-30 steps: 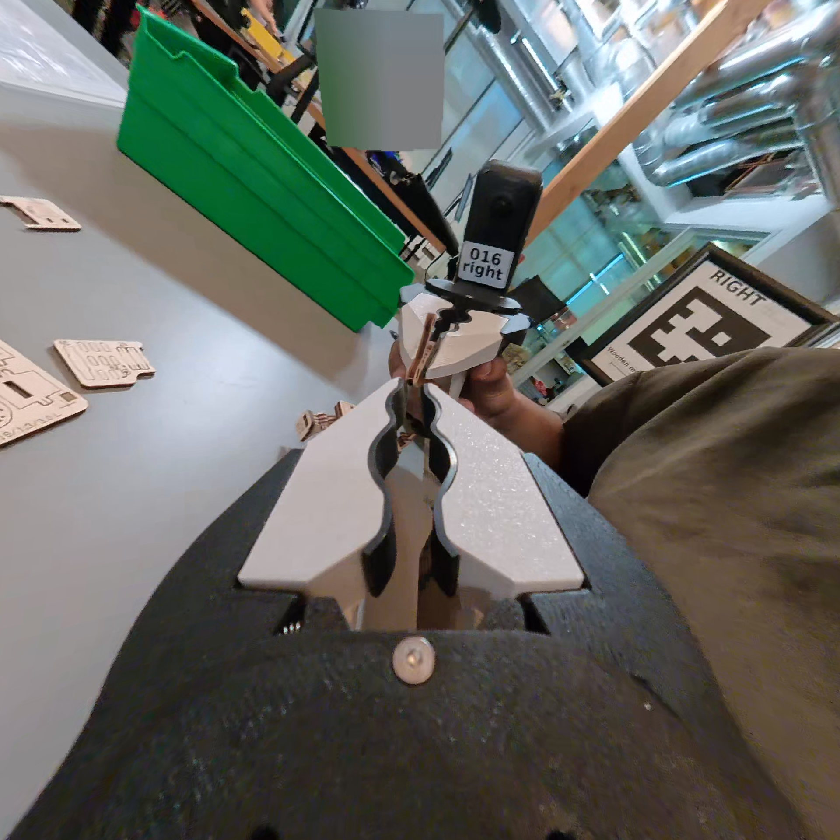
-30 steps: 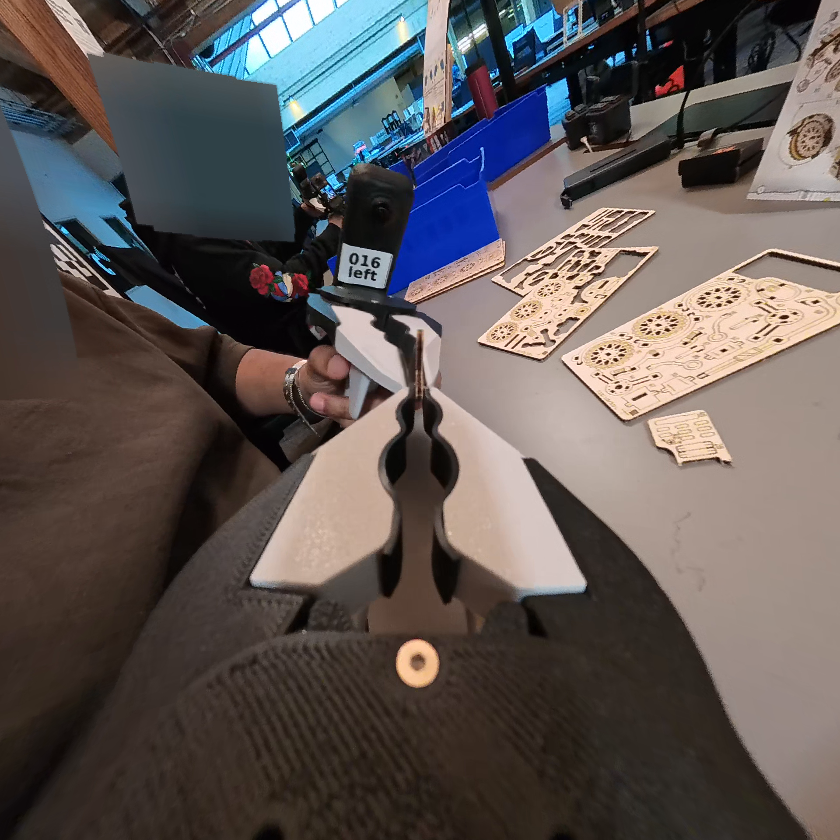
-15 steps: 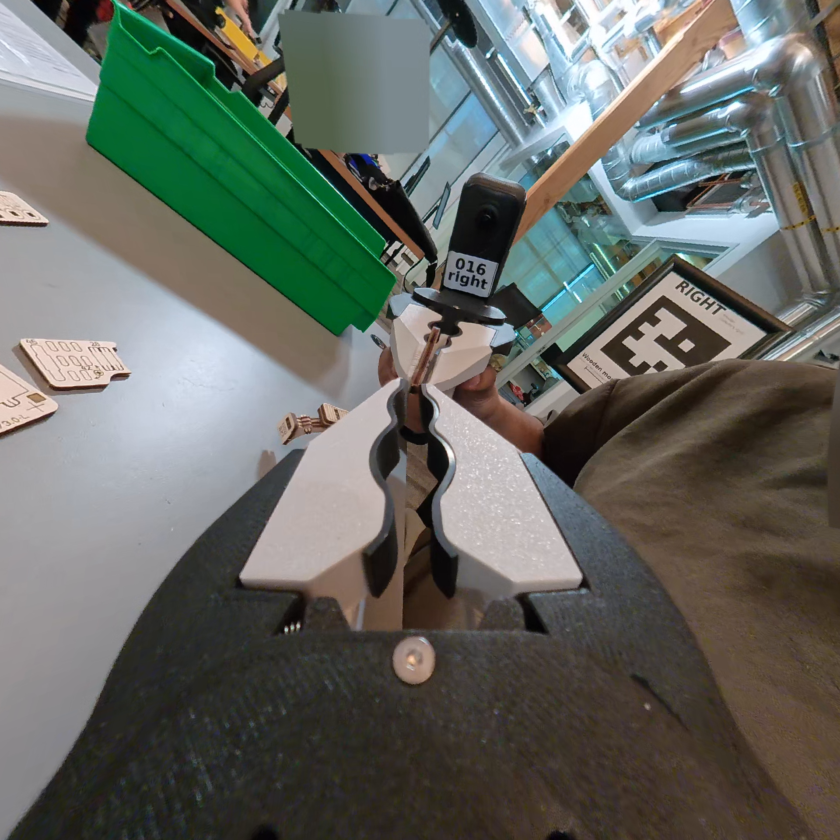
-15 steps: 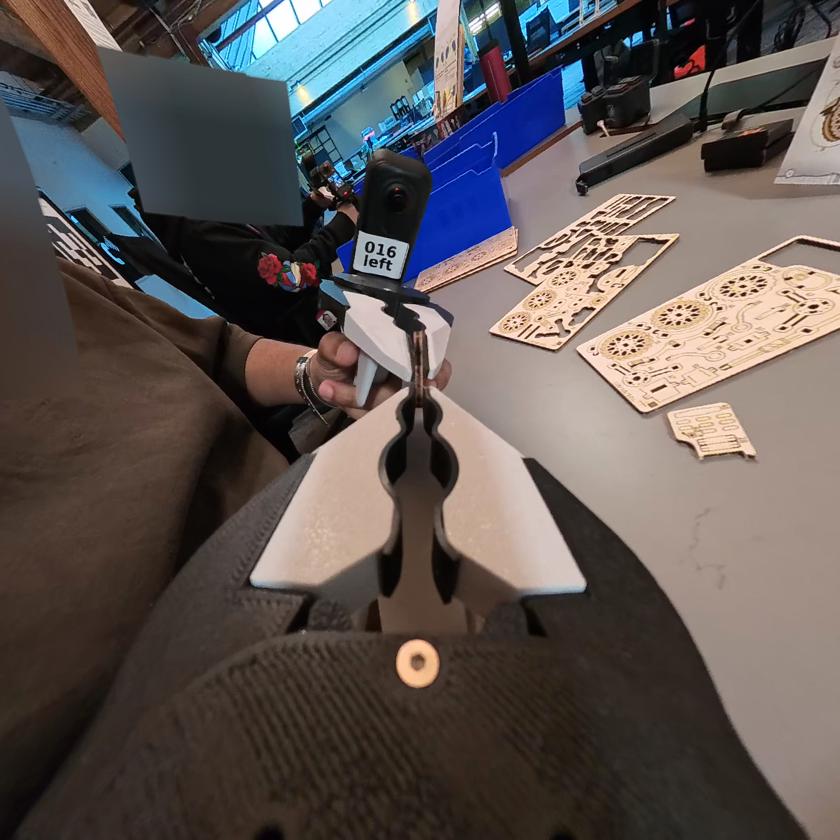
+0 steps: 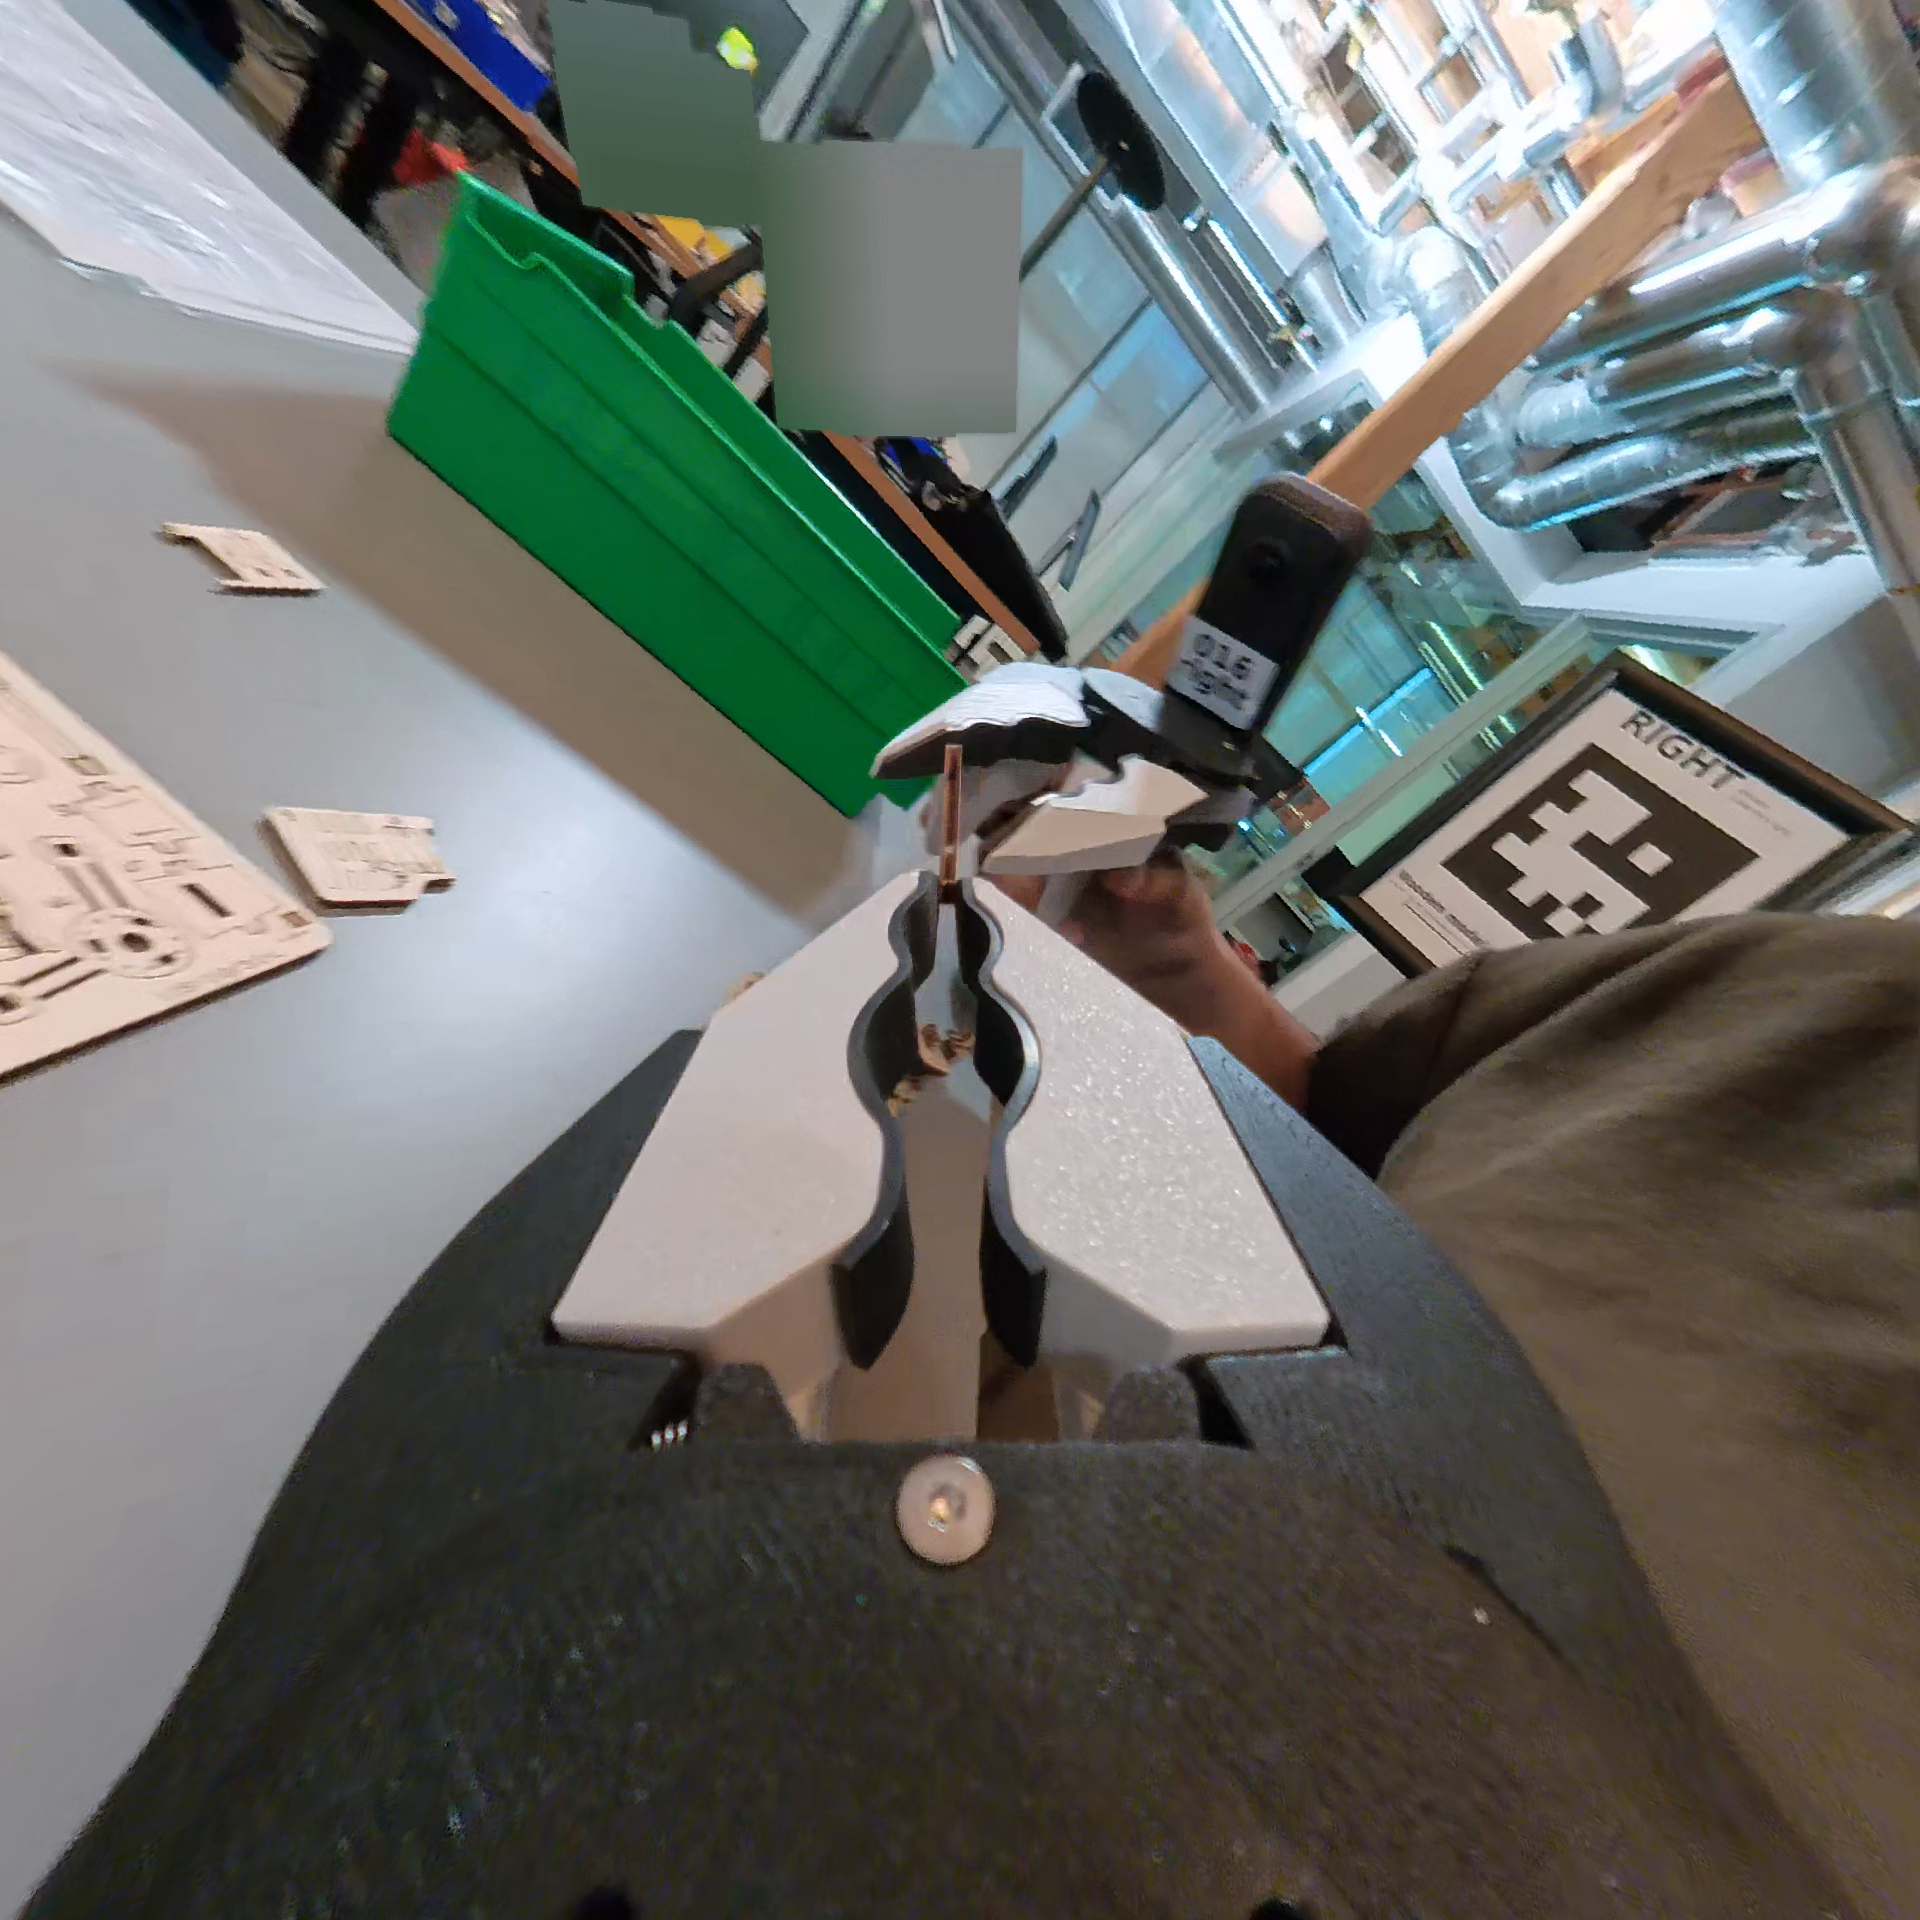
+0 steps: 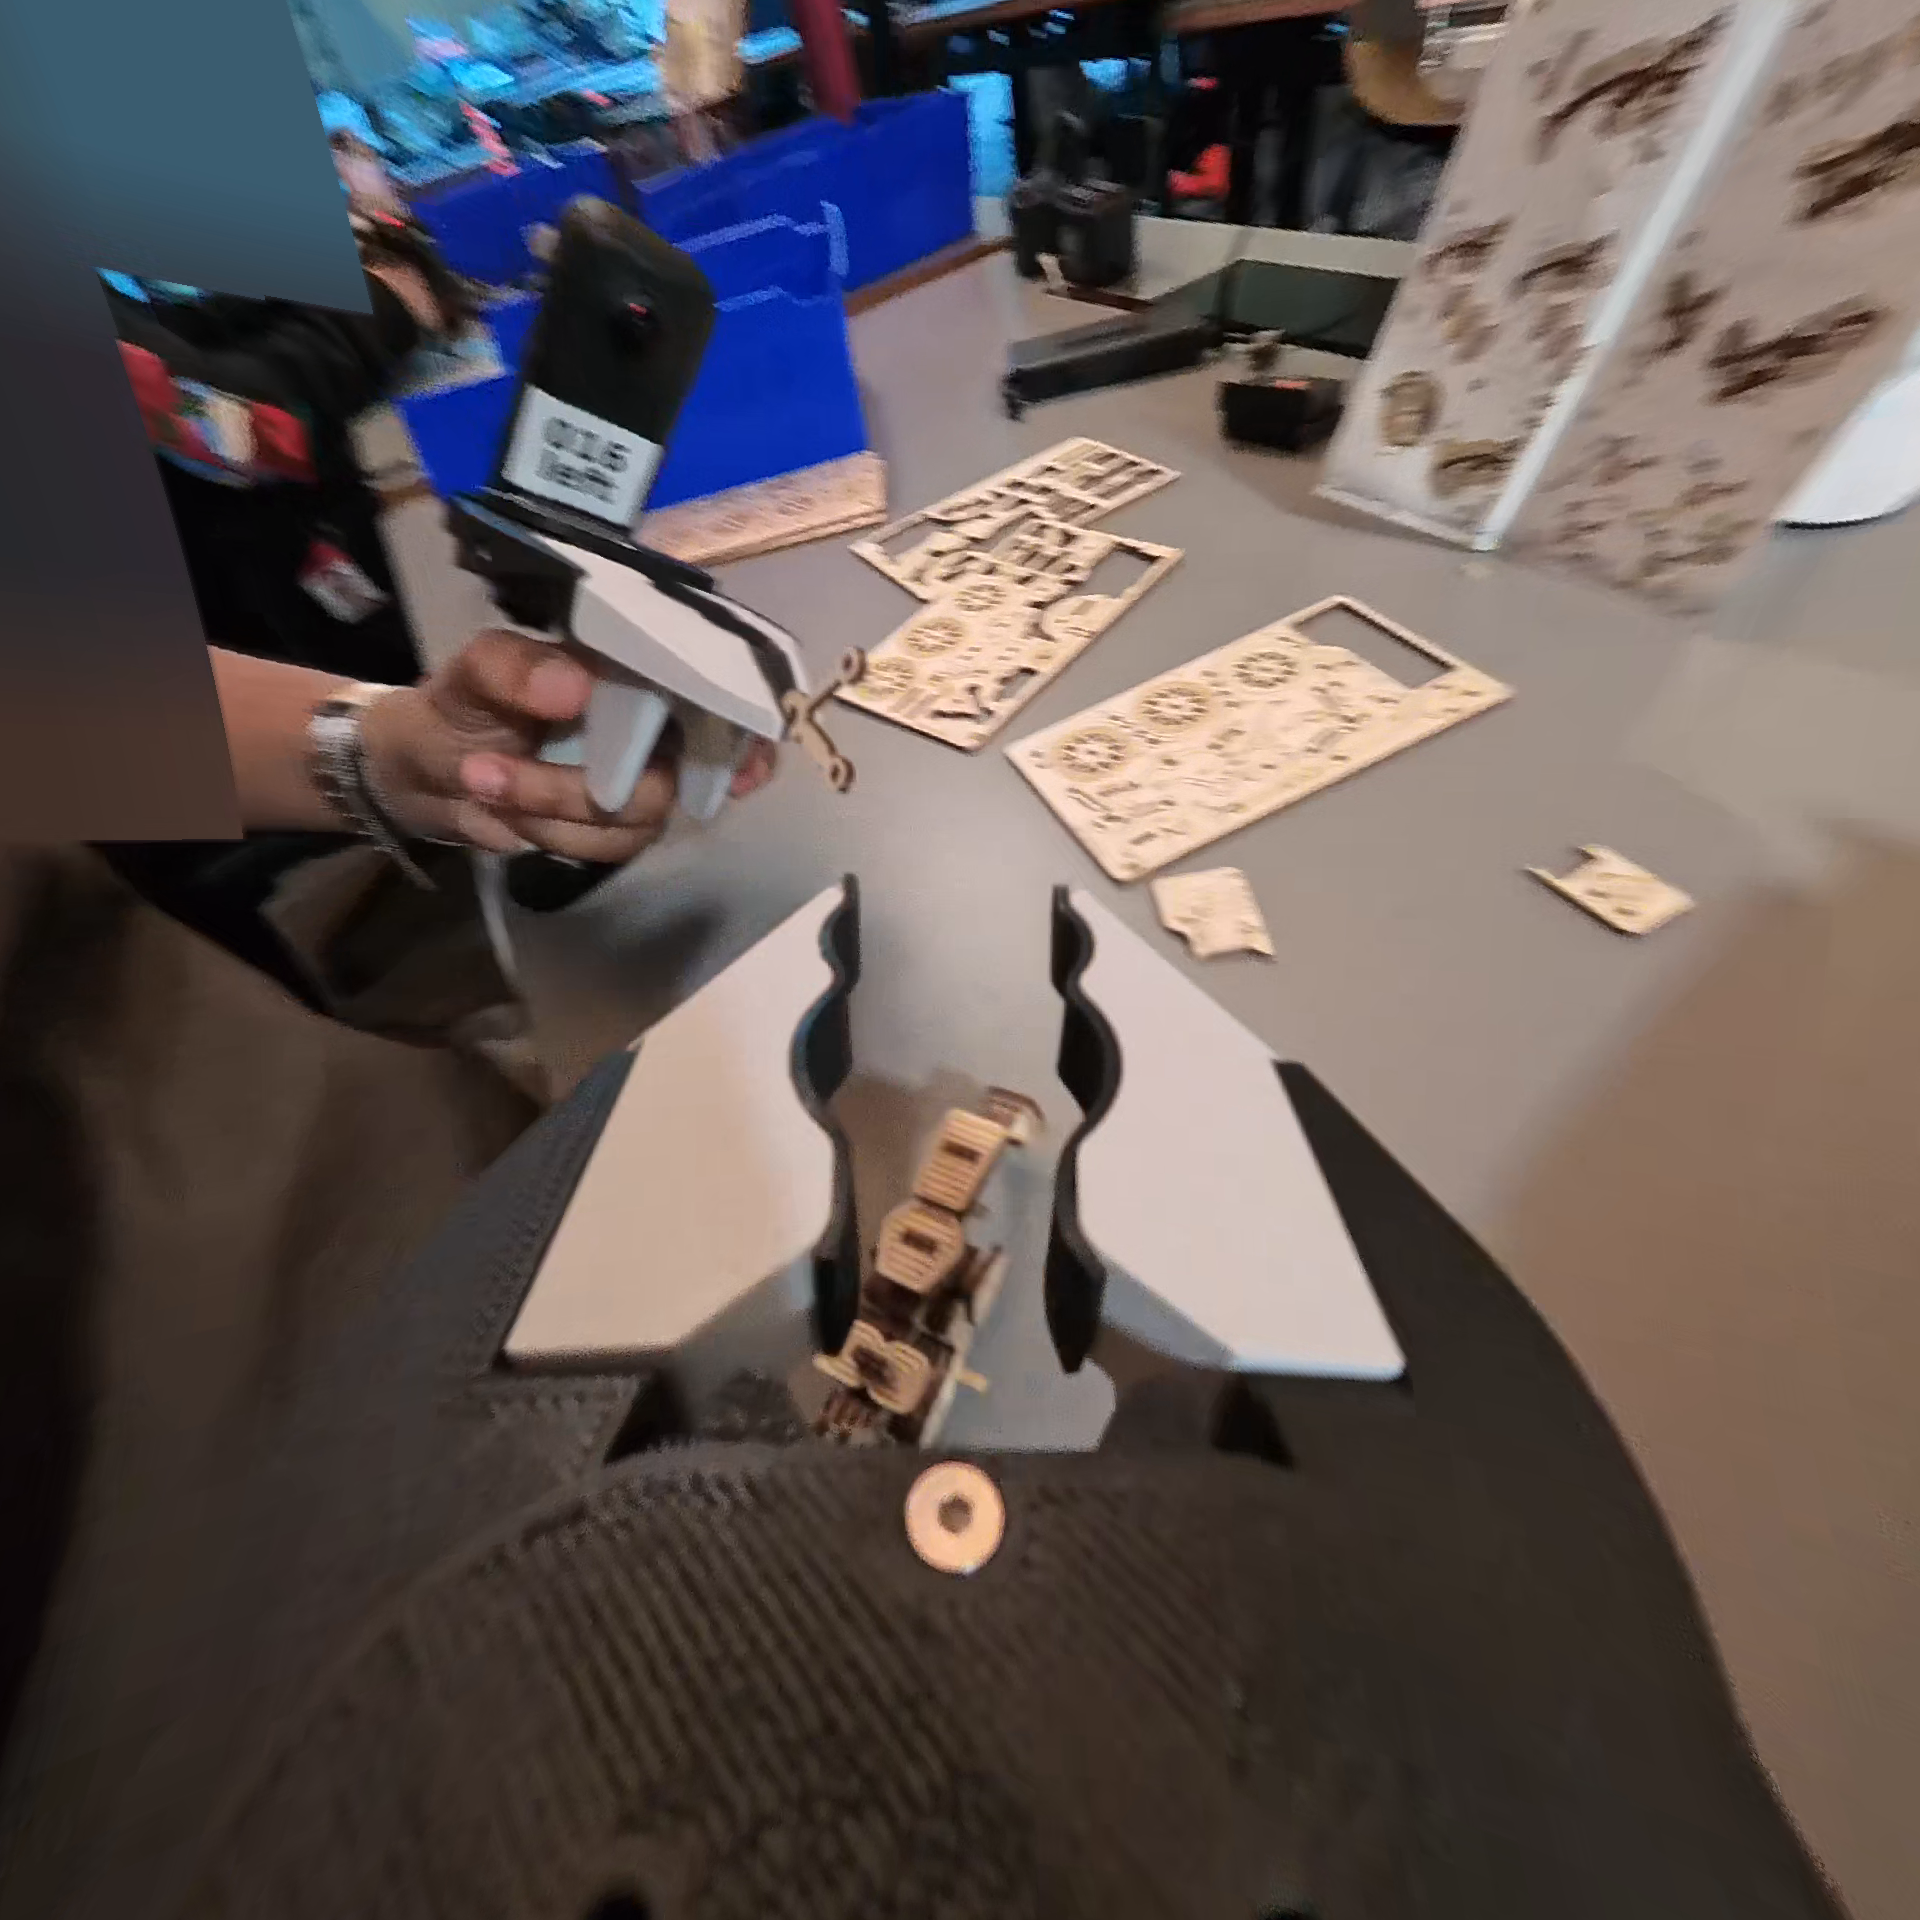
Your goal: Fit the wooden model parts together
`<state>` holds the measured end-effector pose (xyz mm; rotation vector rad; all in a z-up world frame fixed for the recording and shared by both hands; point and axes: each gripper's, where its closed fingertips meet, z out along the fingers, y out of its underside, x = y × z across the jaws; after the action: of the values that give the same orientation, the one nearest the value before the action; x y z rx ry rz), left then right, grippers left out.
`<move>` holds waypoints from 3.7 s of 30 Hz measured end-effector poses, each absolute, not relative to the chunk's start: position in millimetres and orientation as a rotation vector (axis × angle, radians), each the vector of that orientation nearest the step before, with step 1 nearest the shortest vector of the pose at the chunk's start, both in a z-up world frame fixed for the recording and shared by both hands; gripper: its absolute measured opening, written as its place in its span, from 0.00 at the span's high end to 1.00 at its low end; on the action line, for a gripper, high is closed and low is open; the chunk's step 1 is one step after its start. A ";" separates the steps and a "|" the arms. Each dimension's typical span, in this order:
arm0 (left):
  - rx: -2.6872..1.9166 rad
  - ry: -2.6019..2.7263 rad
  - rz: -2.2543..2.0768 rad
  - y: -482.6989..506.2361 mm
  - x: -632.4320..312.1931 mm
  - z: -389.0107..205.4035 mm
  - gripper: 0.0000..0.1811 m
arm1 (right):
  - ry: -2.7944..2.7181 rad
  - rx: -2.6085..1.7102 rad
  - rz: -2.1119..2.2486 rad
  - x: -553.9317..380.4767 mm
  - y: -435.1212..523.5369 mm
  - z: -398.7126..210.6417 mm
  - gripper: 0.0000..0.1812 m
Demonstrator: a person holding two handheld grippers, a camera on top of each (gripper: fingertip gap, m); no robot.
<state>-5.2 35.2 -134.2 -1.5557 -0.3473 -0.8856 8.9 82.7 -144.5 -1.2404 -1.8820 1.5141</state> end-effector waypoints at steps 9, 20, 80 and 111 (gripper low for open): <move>-1.620 -0.404 -0.750 36.3 -25.7 -149.3 1.00 | -1.955 -1.361 1.140 36.0 81.8 -197.4 0.77; -1.756 -0.275 -0.571 41.6 -19.6 -166.2 1.00 | -2.164 -1.405 0.773 55.0 88.5 -219.6 0.69; -1.939 0.071 -0.857 29.1 46.4 -190.7 0.99 | -2.592 -0.825 0.897 86.5 37.7 -236.3 0.85; -1.713 0.020 -0.974 30.3 48.8 -153.1 0.99 | -2.176 -1.111 1.646 59.9 28.4 -171.0 0.98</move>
<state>48.8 30.3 -153.1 -1.7131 0.0195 -0.9742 59.9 28.4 -171.0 -1.1111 -2.1757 1.6465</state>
